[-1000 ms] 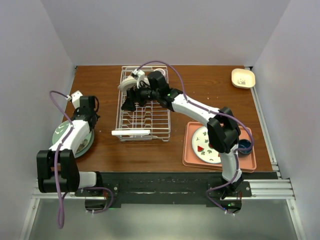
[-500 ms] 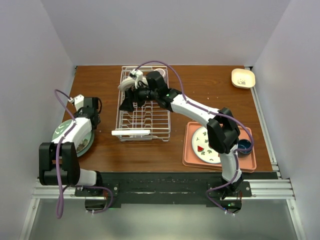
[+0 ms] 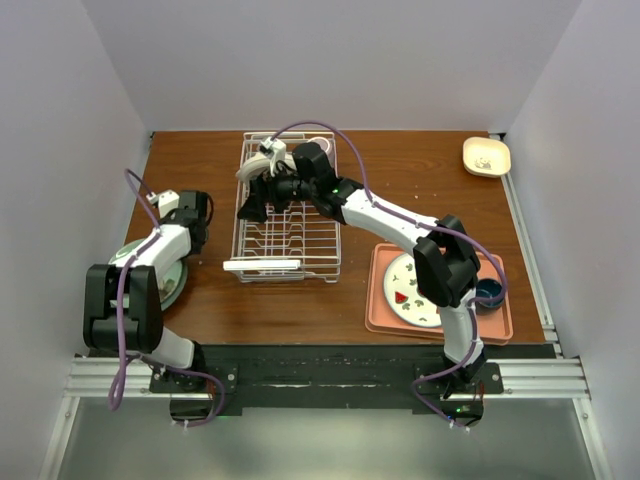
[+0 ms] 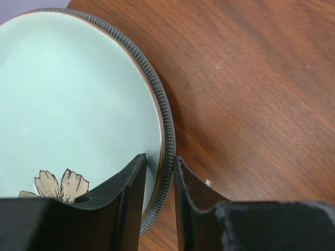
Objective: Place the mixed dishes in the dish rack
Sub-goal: Grab a plate with the left arm
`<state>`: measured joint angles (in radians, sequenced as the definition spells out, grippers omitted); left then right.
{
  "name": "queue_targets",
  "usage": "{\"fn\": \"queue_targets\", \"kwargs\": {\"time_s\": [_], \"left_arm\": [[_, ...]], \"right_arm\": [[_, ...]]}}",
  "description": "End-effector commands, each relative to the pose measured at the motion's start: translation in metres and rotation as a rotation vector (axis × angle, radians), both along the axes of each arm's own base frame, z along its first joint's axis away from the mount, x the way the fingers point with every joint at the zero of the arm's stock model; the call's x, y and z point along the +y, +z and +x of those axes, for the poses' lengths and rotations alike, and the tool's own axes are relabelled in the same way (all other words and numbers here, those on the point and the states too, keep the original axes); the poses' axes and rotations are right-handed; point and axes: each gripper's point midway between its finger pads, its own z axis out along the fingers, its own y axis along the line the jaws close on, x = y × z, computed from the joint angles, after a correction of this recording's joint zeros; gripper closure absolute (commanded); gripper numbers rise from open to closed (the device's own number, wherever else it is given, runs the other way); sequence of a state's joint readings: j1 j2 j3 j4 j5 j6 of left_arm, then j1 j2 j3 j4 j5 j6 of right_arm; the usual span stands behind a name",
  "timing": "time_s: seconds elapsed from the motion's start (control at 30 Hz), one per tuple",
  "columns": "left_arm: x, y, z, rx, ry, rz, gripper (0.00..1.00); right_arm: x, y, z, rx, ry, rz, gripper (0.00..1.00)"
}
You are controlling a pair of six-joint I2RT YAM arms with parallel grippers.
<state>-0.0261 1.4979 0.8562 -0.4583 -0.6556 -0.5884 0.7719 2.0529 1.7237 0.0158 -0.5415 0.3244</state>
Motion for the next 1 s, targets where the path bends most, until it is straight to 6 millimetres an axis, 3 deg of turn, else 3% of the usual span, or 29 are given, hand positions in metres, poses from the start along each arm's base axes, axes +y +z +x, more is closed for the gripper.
{"fn": "queue_targets", "kwargs": {"time_s": [0.0, 0.07, 0.2, 0.4, 0.63, 0.97], "left_arm": [[0.005, 0.011, 0.003, -0.013, 0.032, 0.037, 0.73], [0.005, 0.012, 0.004, -0.012, 0.033, 0.040, 0.79], [0.005, 0.009, 0.003, 0.006, 0.032, 0.044, 1.00], [-0.005, 0.017, 0.009, -0.018, 0.004, 0.042, 1.00], [-0.025, 0.039, 0.030, -0.080, -0.051, 0.043, 1.00], [-0.033, 0.028, 0.044, -0.051, -0.091, 0.045, 1.00]], "right_arm": [[0.000, 0.035, -0.003, -0.052, 0.005, 0.069, 0.09], [-0.001, 0.033, -0.003, -0.051, 0.004, 0.068, 0.09], [-0.002, 0.030, -0.004, -0.047, 0.004, 0.064, 0.09], [-0.002, 0.027, -0.003, -0.040, 0.000, 0.059, 0.09], [-0.002, 0.024, -0.003, -0.036, -0.002, 0.057, 0.09], [-0.002, 0.024, -0.002, -0.032, -0.006, 0.057, 0.09]]}}
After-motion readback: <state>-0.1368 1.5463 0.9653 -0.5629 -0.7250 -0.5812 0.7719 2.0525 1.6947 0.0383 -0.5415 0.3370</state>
